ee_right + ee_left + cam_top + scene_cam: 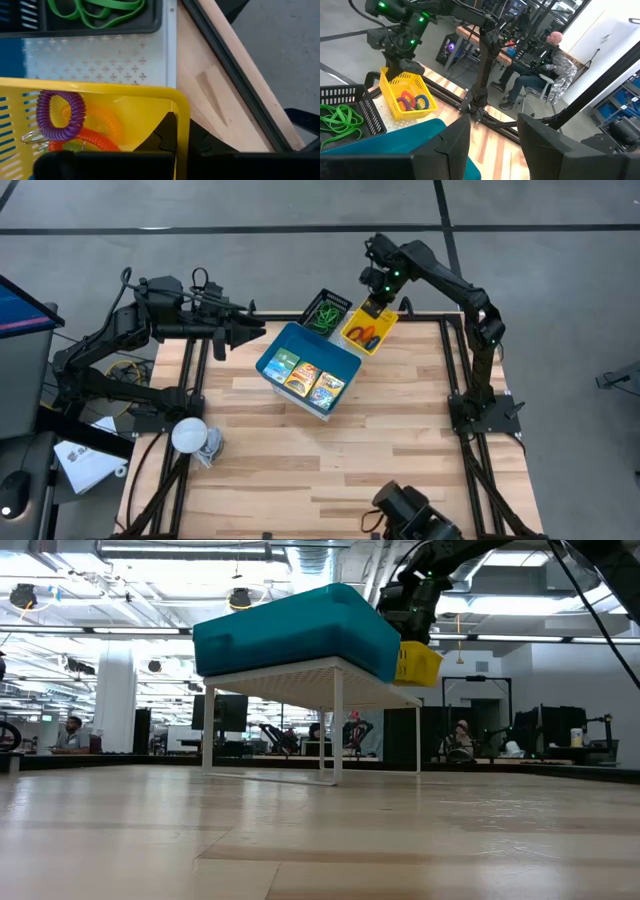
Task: Pick & Place Office Desk Supplies
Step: Put the yellow bin with spring keychains on the shelf
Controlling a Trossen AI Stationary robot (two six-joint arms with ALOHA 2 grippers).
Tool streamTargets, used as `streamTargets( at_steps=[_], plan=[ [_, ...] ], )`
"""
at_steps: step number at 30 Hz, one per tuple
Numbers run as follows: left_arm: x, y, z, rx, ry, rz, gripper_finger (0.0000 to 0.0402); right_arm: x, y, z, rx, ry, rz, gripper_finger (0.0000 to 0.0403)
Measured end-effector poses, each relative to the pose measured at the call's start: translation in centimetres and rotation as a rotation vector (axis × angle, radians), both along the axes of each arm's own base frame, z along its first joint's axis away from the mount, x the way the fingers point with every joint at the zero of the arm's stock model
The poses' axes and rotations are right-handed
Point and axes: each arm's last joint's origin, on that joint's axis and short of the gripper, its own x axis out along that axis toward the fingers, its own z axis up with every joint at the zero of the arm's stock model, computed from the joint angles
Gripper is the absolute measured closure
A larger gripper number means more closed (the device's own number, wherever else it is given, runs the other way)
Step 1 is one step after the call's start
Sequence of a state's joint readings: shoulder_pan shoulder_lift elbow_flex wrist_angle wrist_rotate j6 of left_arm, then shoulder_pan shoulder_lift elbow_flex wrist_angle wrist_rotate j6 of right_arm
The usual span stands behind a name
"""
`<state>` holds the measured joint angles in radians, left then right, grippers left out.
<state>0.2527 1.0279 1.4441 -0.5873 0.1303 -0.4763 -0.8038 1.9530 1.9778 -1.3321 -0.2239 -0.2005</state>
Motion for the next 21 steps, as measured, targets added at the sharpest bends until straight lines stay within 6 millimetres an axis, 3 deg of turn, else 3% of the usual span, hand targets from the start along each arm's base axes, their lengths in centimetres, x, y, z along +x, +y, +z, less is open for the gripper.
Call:
streamTargets(
  at_steps=[21],
  plan=[
    [0.01, -0.01, -0.01, -0.011, -0.001, -0.003, 0.0243, 0.83, 0.19, 0.13, -0.034, -0.028, -0.003, 0.0403]
  ],
)
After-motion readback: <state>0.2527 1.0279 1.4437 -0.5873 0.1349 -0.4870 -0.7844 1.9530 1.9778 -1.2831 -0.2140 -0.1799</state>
